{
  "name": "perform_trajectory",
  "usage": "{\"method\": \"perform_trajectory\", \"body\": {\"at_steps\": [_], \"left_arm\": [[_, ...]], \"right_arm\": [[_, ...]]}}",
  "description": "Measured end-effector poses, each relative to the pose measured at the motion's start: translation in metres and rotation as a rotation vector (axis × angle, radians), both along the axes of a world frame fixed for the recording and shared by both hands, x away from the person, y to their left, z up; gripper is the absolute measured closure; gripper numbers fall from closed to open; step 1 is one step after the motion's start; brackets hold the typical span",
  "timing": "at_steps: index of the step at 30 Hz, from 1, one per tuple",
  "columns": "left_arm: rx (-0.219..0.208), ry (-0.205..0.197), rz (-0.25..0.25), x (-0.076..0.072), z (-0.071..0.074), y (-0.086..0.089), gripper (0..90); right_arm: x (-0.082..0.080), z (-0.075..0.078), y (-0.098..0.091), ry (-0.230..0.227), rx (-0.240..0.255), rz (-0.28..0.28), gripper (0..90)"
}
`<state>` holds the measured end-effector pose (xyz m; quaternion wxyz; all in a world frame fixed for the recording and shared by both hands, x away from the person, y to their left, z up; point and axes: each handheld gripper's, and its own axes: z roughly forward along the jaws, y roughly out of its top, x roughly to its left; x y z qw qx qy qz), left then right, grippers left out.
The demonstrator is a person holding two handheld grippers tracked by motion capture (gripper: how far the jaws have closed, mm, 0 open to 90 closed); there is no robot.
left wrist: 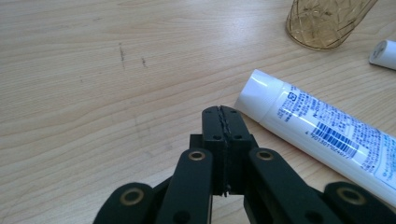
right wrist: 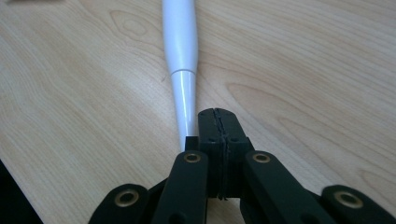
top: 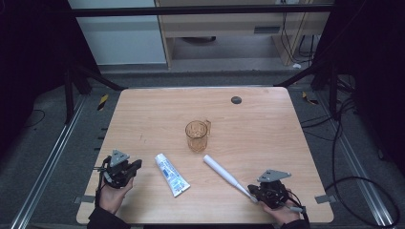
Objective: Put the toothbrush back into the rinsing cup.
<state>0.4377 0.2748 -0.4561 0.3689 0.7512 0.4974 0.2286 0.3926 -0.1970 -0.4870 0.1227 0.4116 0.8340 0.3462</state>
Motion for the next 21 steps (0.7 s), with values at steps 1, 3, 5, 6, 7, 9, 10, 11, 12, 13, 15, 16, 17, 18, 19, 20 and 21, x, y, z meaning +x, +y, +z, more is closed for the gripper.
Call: {"method": "perform_trajectory", "body": {"at_steps": [1,3,5,6,7,9,10,11,12,13,15,16,17,18,19,20,21], "left_arm": [[0.0,0.0,0.003,0.0,0.0,0.001,89.7],[-0.001,0.001,0.006,0.001,0.0,0.002,89.7],[0.0,0.001,0.009,0.001,-0.001,0.002,89.7],[0.0,0.003,0.009,0.001,-0.001,0.003,89.7],[0.001,0.003,0.009,0.002,-0.001,0.003,89.7],[0.002,0.005,0.01,0.002,-0.002,0.004,89.7],[0.002,0.005,0.01,0.002,-0.002,0.004,89.8],[0.002,0.007,0.01,0.003,-0.002,0.004,89.8],[0.003,0.009,0.011,0.003,-0.002,0.005,89.8],[0.004,0.01,0.011,0.003,-0.003,0.005,89.8],[0.002,0.011,0.012,0.004,-0.003,0.005,89.8],[0.002,0.012,0.012,0.004,-0.003,0.005,89.8],[0.003,0.013,0.013,0.004,-0.003,0.006,89.8],[0.004,0.013,0.013,0.004,-0.003,0.006,89.8],[0.004,0.014,0.013,0.004,-0.003,0.006,89.8],[0.004,0.013,0.013,0.004,-0.003,0.006,89.8],[0.004,0.013,0.014,0.004,-0.004,0.006,89.8]], "right_arm": [[0.0,-0.001,0.001,-0.002,0.001,0.003,89.9],[-0.002,-0.001,0.002,0.003,0.0,0.006,89.8],[-0.002,-0.001,0.004,0.004,0.003,0.014,89.8],[-0.002,-0.001,0.004,0.004,0.003,0.014,89.8],[-0.002,-0.001,0.005,0.004,0.004,0.017,89.8],[-0.002,-0.001,0.006,0.007,0.004,0.022,89.8],[-0.002,-0.001,0.006,0.008,0.007,0.027,89.8],[-0.002,-0.001,0.007,0.011,0.006,0.027,89.8],[-0.002,-0.001,0.008,0.009,0.011,0.034,89.8],[-0.003,-0.001,0.009,0.011,0.014,0.035,89.8],[-0.003,-0.001,0.01,0.014,0.017,0.041,89.8],[-0.003,-0.001,0.011,0.017,0.016,0.045,89.8],[-0.003,-0.001,0.012,0.015,0.017,0.049,89.8],[-0.003,-0.001,0.013,0.02,0.021,0.053,89.9],[-0.003,-0.002,0.013,0.018,0.02,0.057,89.8],[-0.003,-0.002,0.014,0.02,0.018,0.06,89.9],[-0.004,-0.002,0.015,0.023,0.021,0.063,89.8]]}}
